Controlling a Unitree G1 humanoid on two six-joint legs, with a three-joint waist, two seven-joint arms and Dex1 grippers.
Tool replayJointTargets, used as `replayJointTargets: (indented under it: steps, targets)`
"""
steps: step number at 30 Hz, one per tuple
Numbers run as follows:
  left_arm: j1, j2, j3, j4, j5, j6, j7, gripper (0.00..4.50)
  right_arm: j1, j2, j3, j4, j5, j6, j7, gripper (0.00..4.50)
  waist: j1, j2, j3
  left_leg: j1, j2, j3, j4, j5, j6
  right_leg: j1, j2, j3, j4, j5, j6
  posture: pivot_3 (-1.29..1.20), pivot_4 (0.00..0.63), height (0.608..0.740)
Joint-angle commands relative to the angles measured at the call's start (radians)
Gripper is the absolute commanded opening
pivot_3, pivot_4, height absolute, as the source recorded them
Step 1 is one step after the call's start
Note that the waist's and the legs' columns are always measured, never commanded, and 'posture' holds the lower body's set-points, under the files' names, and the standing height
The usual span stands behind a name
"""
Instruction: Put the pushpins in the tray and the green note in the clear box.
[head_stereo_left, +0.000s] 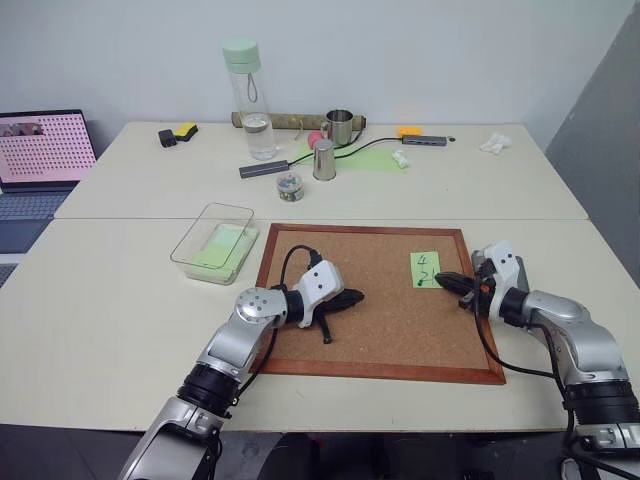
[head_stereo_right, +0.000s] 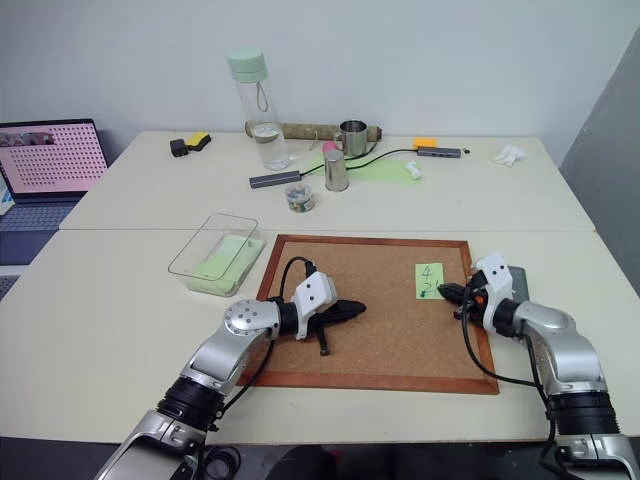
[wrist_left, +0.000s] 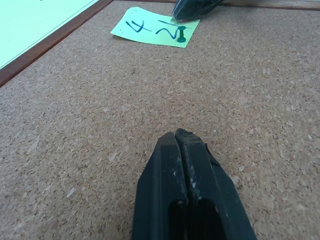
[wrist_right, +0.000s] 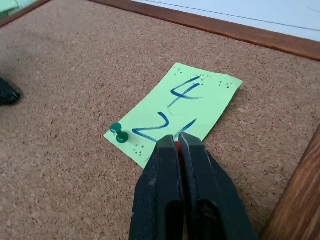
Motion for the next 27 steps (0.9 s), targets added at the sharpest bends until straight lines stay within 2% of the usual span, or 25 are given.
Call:
replayJointTargets:
  steps: [1, 13, 19, 26, 27]
  targets:
    - [0.038, 0.023, -0.031, 0.058, 0.046, 0.042, -0.002, 0.00, -0.011, -0.004, -0.080, -0.095, 0.055, 0.008, -0.025, 0.05, 0.000, 0.000, 0.000, 0.000, 0.000, 0.000, 0.000, 0.000, 0.000, 0.000, 0.000, 0.000, 0.000, 0.000, 0.000, 0.00, 0.150, 0.740]
    - [0.036, 0.019, -0.035, 0.058, 0.047, 0.045, -0.002, 0.00, -0.003, -0.021, -0.156, -0.156, 0.112, 0.067, -0.072, 0.05, 0.000, -0.001, -0.001, 0.000, 0.000, 0.000, 0.000, 0.000, 0.000, 0.000, 0.000, 0.000, 0.000, 0.000, 0.000, 0.00, 0.150, 0.740]
    - [0.041, 0.020, -0.035, 0.056, 0.048, 0.044, 0.002, 0.00, 0.002, -0.079, -0.206, -0.085, 0.035, 0.067, -0.182, 0.05, 0.000, -0.001, -0.001, 0.000, 0.000, 0.000, 0.000, 0.000, 0.000, 0.000, 0.000, 0.000, 0.000, 0.000, 0.000, 0.00, 0.150, 0.740]
    - [0.035, 0.016, -0.041, 0.062, 0.050, 0.043, 0.000, 0.00, -0.025, -0.092, -0.176, 0.025, -0.055, 0.071, -0.265, 0.05, 0.000, 0.000, -0.002, 0.000, 0.000, 0.001, 0.000, 0.000, 0.000, 0.000, 0.000, 0.000, 0.000, 0.000, 0.000, 0.00, 0.150, 0.740]
    - [0.034, 0.015, -0.042, 0.062, 0.050, 0.043, -0.001, 0.00, -0.031, -0.088, -0.172, 0.040, -0.061, 0.065, -0.268, 0.24, 0.000, 0.000, -0.002, 0.000, 0.000, 0.001, 0.000, 0.000, 0.000, 0.000, 0.000, 0.000, 0.000, 0.000, 0.000, 0.00, 0.150, 0.740]
